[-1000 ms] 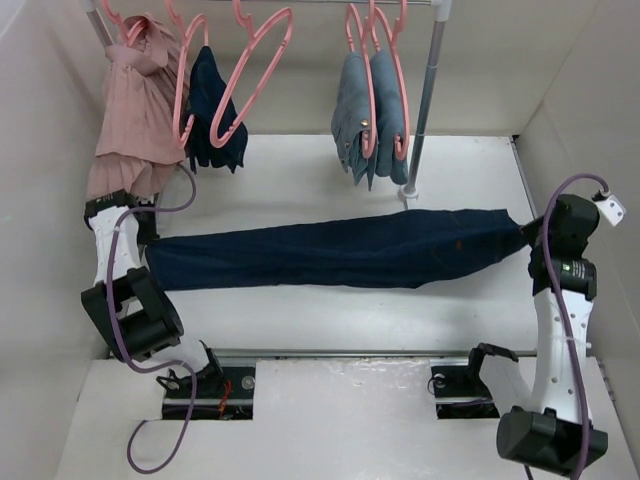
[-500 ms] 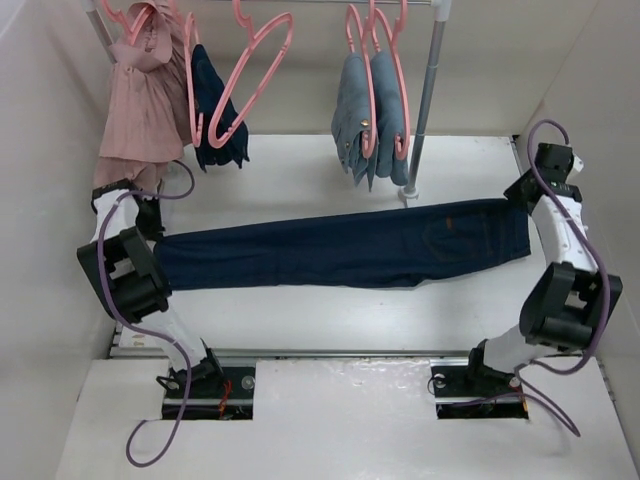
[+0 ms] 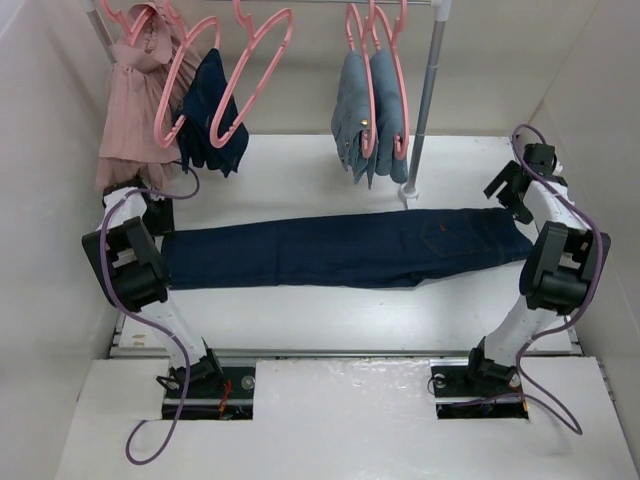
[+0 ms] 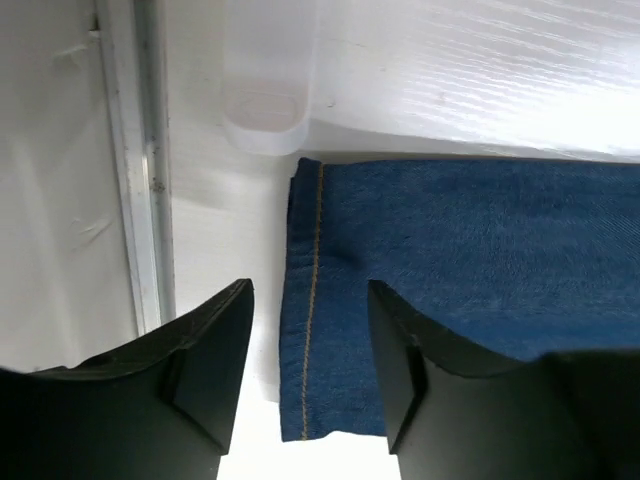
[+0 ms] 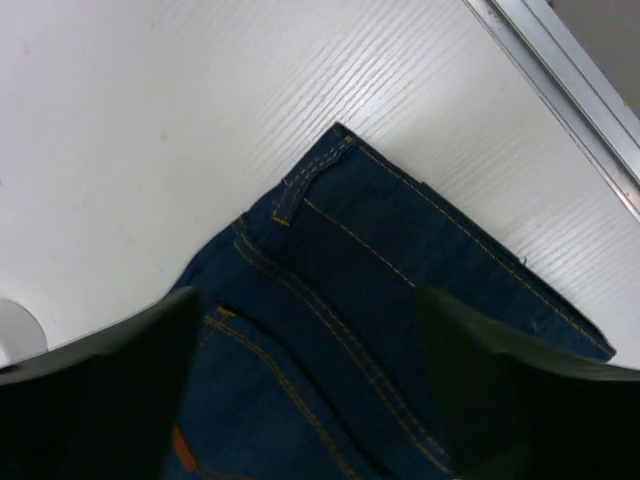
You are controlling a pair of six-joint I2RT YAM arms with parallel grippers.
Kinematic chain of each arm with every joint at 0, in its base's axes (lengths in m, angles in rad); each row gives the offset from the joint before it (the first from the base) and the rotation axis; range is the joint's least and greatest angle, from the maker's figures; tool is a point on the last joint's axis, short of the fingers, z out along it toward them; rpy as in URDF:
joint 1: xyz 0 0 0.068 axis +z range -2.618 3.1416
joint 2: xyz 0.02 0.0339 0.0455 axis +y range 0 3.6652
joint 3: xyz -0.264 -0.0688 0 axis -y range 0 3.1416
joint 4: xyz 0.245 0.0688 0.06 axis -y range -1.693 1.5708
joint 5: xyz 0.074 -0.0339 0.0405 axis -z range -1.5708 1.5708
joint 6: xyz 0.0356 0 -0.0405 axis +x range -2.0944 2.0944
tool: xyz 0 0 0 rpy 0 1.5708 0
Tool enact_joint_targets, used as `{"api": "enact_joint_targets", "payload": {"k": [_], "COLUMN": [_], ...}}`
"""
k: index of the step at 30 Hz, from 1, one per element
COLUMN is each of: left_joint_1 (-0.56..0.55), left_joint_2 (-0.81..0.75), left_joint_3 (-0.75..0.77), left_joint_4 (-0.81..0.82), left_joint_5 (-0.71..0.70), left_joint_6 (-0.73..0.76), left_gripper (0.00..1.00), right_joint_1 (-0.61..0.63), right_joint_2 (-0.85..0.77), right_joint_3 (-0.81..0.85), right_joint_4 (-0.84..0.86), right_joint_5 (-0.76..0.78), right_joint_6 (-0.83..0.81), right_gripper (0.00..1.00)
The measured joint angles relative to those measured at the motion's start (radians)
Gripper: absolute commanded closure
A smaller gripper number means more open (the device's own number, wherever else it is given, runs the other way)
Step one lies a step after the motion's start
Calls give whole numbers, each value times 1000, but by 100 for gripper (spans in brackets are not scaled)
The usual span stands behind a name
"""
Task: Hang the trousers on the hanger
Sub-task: Fold the trousers at the center of the board.
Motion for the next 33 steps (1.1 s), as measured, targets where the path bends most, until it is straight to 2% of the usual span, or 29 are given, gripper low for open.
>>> {"api": "enact_joint_targets", "payload": {"k": [6, 12, 15, 22, 24, 25, 29, 30, 32, 33], "left_joint_1": [0, 0, 0, -1, -1, -1, -5, -6, -8, -8], "left_joint_2": [3, -28, -63, -78, -78, -78, -78, -78, -78, -78], "left_joint_3": [3, -32, -80, -153, -162, -167, -187, -192, -198, -201], "left_joint_4": [3, 4, -1, -6, -6, -3, 5, 8, 10, 11], "left_joint_5": [-25, -47, -53, -57, -57, -58, -63, -68, -76, -78], "left_joint_6": [-2, 2, 7, 17, 18, 18, 19, 19, 21, 22], "left_gripper": [50, 50, 50, 50, 50, 50, 50, 50, 50, 50], "right_joint_1": [0, -47, -105, -154, -155, -156, -160, -164, -175, -182], "right_joint_2": [-51, -317, -382, -211, -152, -125, -68, -66, -64, -62], "right_joint_3": [-7, -163, -252, -316, -315, -314, -304, -301, -300, -300], "right_joint_4": [-26, -56, -54, -42, -33, -27, -8, -2, 5, 8], "right_joint_5": [53, 86, 75, 32, 17, 7, -24, -34, -46, -57], "right_joint_6": [-26, 85, 156, 248, 256, 257, 259, 259, 258, 258], "right_gripper": [0, 0, 0, 0, 4, 7, 36, 52, 72, 94]}}
